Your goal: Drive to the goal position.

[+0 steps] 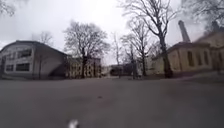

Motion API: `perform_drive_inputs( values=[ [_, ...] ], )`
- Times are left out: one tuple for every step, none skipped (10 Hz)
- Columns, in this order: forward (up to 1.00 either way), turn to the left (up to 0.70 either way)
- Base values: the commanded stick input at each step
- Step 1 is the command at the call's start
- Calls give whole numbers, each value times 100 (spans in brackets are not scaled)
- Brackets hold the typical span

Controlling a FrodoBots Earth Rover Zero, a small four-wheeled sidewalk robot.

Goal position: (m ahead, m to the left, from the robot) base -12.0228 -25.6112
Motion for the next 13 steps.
perform_drive_inputs(
  values=[
    [100,-33],
    [100,-40],
    [100,-40],
    [100,-40],
    [100,-40],
    [100,-40],
    [100,-40],
    [100,-40],
    [100,-40],
    [100,-40],
    [100,-40],
    [100,-40],
    [100,-40]
  ],
)
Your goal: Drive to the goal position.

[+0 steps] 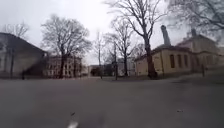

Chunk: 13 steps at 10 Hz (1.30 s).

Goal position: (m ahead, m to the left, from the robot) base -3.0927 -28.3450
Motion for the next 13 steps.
perform_drive_inputs(
  values=[
    [100,-40],
    [100,-40],
    [100,-24],
    [100,0],
    [100,0],
    [100,0],
    [100,0],
    [100,0],
    [100,0],
    [100,0],
    [100,0],
    [100,0],
    [100,0]
  ],
)
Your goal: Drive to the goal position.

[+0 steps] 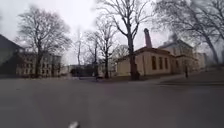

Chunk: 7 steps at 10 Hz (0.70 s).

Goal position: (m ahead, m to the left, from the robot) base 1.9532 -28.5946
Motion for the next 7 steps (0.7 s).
perform_drive_inputs(
  values=[
    [100,0],
    [100,0],
    [100,0],
    [100,-40],
    [100,-40],
    [100,-40],
    [100,-40]
  ],
)
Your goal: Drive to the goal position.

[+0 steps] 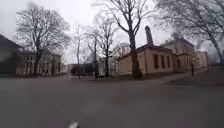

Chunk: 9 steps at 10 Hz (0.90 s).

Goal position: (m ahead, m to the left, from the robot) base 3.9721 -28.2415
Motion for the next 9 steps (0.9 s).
perform_drive_inputs(
  values=[
    [100,-40],
    [100,-40],
    [100,-40],
    [100,-40],
    [100,-40],
    [100,-40],
    [100,-37],
    [100,-4],
    [100,0]
  ],
)
